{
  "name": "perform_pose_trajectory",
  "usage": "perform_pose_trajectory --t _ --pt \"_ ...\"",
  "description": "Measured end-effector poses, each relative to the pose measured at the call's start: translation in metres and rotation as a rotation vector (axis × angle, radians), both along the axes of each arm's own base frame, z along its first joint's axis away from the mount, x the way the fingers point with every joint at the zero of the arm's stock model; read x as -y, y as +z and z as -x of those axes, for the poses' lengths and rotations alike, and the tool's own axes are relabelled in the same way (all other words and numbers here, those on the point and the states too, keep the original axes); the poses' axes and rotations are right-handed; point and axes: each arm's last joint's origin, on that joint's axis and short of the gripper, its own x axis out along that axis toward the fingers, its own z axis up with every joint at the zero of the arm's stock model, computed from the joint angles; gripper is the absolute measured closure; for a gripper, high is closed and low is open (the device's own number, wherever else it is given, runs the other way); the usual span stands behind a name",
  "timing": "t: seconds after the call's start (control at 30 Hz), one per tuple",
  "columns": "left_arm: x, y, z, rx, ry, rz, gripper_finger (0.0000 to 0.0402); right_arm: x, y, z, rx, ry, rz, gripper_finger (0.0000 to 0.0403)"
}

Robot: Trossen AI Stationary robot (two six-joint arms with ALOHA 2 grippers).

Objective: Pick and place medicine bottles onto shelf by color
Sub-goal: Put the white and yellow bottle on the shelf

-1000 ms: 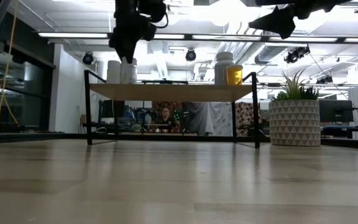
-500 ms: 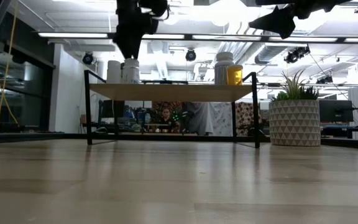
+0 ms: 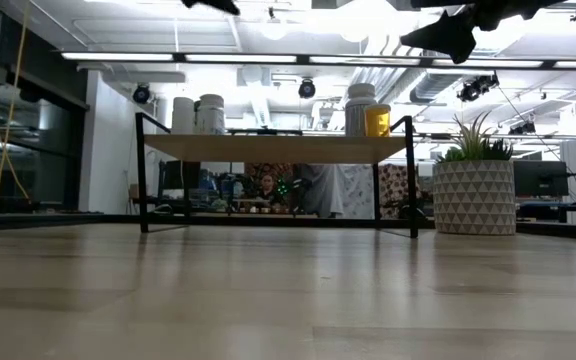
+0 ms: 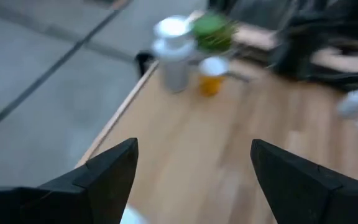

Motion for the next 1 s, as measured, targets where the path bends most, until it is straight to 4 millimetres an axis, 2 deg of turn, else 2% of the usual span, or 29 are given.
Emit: perform_pose_trajectory --t 0.1,0.23,0.3,0.4,0.6,0.77,0.87,1.0 --pt "0.036 -0.013 0.015 0.141 -0.076 -0.048 0.0102 0.0 0.0 0.0 0.0 0.001 0.0 0.0089" --pt "0.079 -0.042 0.037 0.332 -0.188 -0.112 0.0102 0.0 0.0 0.0 0.0 0.002 0.0 0.0089" --pt "0.096 -0.061 0.047 0.414 -0.226 -0.136 0.0102 0.0 0.0 0.0 0.0 0.001 0.0 0.0089" --pt "0.111 -0.088 0.063 0.526 -0.233 -0.174 0.0102 0.0 0.0 0.0 0.0 0.002 0.0 0.0089" --pt "0.119 -0.133 0.079 0.632 -0.264 -0.211 0.0102 0.0 0.0 0.0 0.005 -0.004 -0.036 0.0089" --pt "0.12 -0.137 0.083 0.659 -0.285 -0.206 0.0102 0.0 0.0 0.0 0.006 -0.006 -0.046 0.0089" --pt "0.12 -0.137 0.083 0.662 -0.292 -0.205 0.0102 0.001 0.0 0.0 -0.006 -0.071 -0.157 0.0089" --pt "0.12 -0.137 0.083 0.662 -0.291 -0.205 0.0102 -0.002 0.006 0.004 -0.261 -0.164 -0.312 0.0089"
